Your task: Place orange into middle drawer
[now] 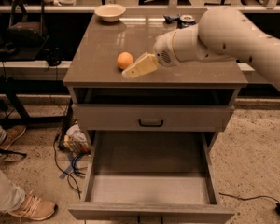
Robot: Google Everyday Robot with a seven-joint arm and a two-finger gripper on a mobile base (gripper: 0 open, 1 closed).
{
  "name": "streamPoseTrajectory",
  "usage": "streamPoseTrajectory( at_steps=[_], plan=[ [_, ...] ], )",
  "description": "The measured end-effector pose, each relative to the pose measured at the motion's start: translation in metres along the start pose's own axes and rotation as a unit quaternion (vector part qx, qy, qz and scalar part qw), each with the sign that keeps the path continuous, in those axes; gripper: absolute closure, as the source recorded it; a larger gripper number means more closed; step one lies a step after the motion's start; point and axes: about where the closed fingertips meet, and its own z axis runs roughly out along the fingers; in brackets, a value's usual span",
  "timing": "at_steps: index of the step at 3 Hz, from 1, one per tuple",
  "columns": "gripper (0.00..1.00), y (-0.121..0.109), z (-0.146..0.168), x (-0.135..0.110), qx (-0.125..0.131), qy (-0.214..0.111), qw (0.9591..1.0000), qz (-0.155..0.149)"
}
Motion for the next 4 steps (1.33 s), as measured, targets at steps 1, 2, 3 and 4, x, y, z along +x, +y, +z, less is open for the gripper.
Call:
streamPoseTrajectory(
  at_steps=[1,2,3,4],
  plan=[
    [0.0,0.002,0.041,-0.001,-0.005,-0.017,0.9995,0.025],
    [0.0,0.004,0.065,0.0,-0.011,-0.023,0.999,0.038],
    [0.18,0.008,0.081,-0.001,-0.019,-0.031,0.9982,0.048],
    [0.41,0.01,0.093,-0.003,-0.029,-0.044,0.9969,0.058]
  ],
)
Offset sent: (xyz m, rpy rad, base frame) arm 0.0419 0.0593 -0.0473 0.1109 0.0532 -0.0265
